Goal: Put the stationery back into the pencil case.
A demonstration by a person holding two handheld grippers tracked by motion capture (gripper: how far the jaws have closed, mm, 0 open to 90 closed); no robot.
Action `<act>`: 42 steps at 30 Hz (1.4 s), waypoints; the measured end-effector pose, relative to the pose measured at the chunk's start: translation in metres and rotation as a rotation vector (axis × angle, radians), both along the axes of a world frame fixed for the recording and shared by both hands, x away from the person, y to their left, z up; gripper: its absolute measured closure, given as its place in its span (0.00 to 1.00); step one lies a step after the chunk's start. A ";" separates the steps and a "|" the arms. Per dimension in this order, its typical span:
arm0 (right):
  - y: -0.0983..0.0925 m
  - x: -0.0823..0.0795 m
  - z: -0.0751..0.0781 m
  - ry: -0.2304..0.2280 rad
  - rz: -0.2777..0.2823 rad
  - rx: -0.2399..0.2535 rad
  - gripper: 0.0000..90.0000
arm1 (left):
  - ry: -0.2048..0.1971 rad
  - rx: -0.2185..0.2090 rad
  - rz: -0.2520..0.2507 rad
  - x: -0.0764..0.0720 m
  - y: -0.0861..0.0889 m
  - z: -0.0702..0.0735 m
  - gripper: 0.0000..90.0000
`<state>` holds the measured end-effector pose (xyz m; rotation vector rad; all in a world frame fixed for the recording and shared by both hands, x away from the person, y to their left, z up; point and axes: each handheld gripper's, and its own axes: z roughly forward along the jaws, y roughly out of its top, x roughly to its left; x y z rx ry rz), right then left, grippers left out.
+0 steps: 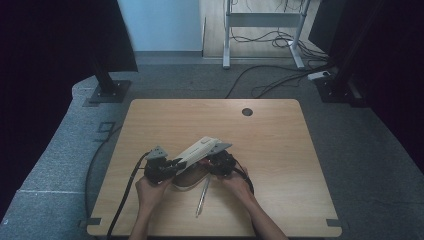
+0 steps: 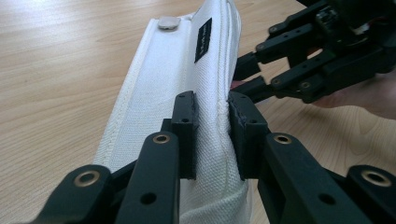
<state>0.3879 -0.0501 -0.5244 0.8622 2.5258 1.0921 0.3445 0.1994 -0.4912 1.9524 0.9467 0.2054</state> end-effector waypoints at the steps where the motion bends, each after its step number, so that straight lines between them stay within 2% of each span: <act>1: 0.003 0.001 -0.001 0.001 0.000 0.004 0.72 | 0.000 0.000 0.000 0.000 0.000 0.000 0.82; 9: 0.013 0.009 -0.004 -0.003 0.011 0.014 0.71 | -0.004 0.010 0.010 0.000 0.001 0.000 0.82; 14: 0.008 0.009 -0.003 -0.009 0.002 0.015 0.54 | -0.005 0.009 0.010 0.000 0.001 0.000 0.82; 17: 0.000 0.005 0.002 -0.027 -0.002 0.018 0.52 | -0.006 0.009 0.010 0.000 0.001 0.000 0.82; 20: -0.010 -0.001 0.009 -0.030 -0.012 0.027 0.53 | -0.006 0.008 0.011 0.000 0.001 0.000 0.82; 27: -0.027 -0.016 0.016 -0.021 -0.018 0.043 0.62 | -0.006 0.007 0.011 0.000 0.001 0.000 0.82; 33: -0.026 -0.023 0.006 0.000 -0.016 0.025 0.64 | -0.007 0.007 0.012 0.000 0.001 0.000 0.82; 38: -0.021 -0.020 -0.006 0.019 -0.016 -0.005 0.64 | -0.006 0.007 0.012 0.000 0.001 0.000 0.82; 42: -0.022 -0.015 -0.010 0.027 -0.036 -0.011 0.68 | -0.004 0.005 0.010 0.000 0.001 0.000 0.82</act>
